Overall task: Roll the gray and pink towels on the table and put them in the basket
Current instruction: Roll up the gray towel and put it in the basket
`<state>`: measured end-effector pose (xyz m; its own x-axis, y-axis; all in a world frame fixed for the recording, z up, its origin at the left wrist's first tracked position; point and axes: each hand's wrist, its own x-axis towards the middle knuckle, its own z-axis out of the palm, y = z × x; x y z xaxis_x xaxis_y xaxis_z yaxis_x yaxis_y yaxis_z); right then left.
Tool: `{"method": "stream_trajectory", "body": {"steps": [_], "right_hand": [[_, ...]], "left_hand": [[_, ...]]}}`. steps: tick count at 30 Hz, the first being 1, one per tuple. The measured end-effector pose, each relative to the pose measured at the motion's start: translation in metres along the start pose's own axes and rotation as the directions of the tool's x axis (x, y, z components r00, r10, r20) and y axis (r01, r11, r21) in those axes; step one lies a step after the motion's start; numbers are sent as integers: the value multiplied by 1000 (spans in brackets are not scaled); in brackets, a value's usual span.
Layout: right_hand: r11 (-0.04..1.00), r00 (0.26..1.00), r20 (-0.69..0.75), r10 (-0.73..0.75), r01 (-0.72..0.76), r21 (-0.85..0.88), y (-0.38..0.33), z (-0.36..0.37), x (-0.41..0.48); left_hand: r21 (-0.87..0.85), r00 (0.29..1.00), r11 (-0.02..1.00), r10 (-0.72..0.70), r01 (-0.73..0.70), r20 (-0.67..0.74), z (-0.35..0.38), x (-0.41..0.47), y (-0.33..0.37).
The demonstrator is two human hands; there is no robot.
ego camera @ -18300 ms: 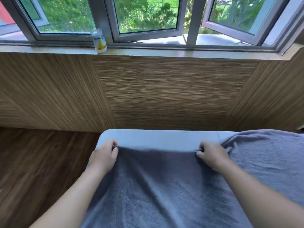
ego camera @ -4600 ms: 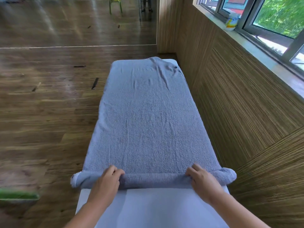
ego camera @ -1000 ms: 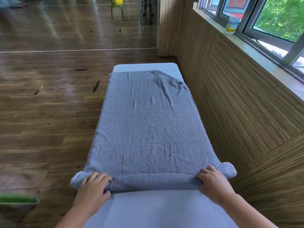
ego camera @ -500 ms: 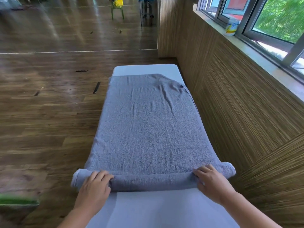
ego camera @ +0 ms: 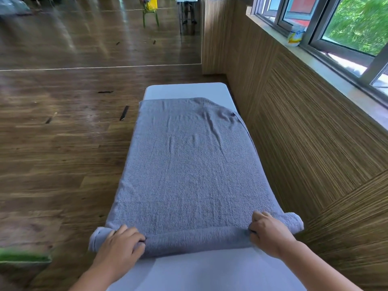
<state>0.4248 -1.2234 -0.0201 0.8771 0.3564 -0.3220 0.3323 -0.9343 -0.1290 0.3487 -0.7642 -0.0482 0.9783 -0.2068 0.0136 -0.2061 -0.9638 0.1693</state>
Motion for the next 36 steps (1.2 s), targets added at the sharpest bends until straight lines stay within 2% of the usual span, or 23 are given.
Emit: {"method": "stream_trajectory", "body": {"steps": [3, 7, 10, 14, 17, 20, 23, 33, 35, 36], "right_hand": [[1000, 1000, 19, -25, 25, 6, 0, 1, -1], [1000, 997, 79, 2, -2, 0, -3, -3, 0], [999, 995, 90, 49, -49, 3, -1, -4, 5], [993, 994, -34, 103, -101, 59, -5, -4, 7], [986, 988, -146, 58, -34, 164, -5, 5, 1], [994, 986, -163, -28, 45, 103, -1, 16, -10], [998, 994, -94, -54, 57, 28, -1, 18, -15], [999, 999, 18, -29, 29, -37, 2, 4, 0], [1000, 1000, -16, 1, -1, -5, 2, 1, 4], [999, 996, -84, 20, -17, 32, 2, 0, 6]], "left_hand": [[35, 997, 999, 26, -29, 78, -4, -7, 0], [102, 996, 993, 49, -55, 68, -5, 2, 5], [135, 999, 991, 8, -14, 46, -4, 12, 9], [129, 997, 989, -72, 71, 2, -2, 25, 10], [-3, 995, 996, -89, 89, -49, 3, 24, 12], [-81, 999, 996, -29, 28, -21, 4, 11, 13], [11, 997, 1000, -30, 29, 67, -3, 3, 10], [100, 999, 995, -30, 27, 25, -1, 6, 12], [93, 999, 995, -46, 45, 6, -1, 10, 12], [83, 998, 995, -59, 60, -8, -2, 12, 12]]}}
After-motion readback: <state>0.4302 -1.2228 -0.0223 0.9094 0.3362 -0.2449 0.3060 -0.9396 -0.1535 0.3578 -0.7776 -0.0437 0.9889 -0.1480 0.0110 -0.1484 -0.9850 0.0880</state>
